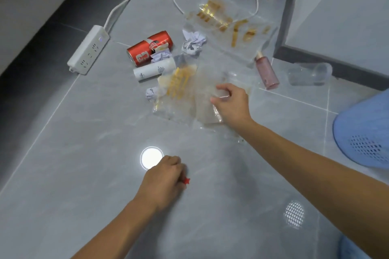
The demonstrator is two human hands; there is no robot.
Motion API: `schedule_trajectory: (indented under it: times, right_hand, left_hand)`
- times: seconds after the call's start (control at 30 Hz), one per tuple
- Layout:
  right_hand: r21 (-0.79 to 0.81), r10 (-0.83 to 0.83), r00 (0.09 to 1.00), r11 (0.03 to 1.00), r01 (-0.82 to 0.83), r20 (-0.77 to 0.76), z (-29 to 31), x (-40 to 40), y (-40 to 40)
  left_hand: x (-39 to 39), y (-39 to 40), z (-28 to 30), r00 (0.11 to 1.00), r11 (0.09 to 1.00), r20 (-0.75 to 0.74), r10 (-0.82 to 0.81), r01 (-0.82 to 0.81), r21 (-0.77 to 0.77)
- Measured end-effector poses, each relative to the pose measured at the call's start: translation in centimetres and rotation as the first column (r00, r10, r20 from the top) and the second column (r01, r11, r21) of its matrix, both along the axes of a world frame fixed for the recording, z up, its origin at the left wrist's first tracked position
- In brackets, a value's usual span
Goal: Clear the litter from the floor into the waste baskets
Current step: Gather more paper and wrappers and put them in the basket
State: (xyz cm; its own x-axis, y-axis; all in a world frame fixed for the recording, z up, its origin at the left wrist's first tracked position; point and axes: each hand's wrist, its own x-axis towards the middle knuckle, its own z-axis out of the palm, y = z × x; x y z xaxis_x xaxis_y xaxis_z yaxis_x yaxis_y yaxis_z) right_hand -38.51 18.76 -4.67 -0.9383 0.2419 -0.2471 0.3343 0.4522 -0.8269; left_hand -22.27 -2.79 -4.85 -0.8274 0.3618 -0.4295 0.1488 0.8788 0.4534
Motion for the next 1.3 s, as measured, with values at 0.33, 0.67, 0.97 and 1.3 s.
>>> schedule_trajectory:
  times: [0.33, 0.67, 0.97, 1.3]
  right_hand:
    - [-0.065, 0.007, 0.997, 0.998, -0.013, -0.083, 1.8, 2.1, 2.2]
    - [0.002, -0.222, 0.935, 0.973, 0.232, -0.276, 9.7, 5.5, 10.1]
    - [0.069, -0.549, 0.675, 0.749, 0.659, -0.493, 20.6, 21.5, 22.2]
    - [0.439, -0.759, 0.601, 0.464, 0.769, -0.251, 19.9, 42.1, 27.9]
  left_hand:
    - [-1.0, 0.5, -0.7, 0.974, 0.974, -0.047, -0.222, 0.224, 0.024]
    - [-7.9, 11.0, 6.8, 0.971, 0.872, -0.138, -0.196, 0.237, 0.429]
    - [-3.7, 31.1, 18.7, 0.879, 0.523, -0.263, -0.397, 0.452, 0.722]
    - [8.7, 43.2, 19.0, 0.633, 0.420, -0.418, -0.652, 0.760, 0.496]
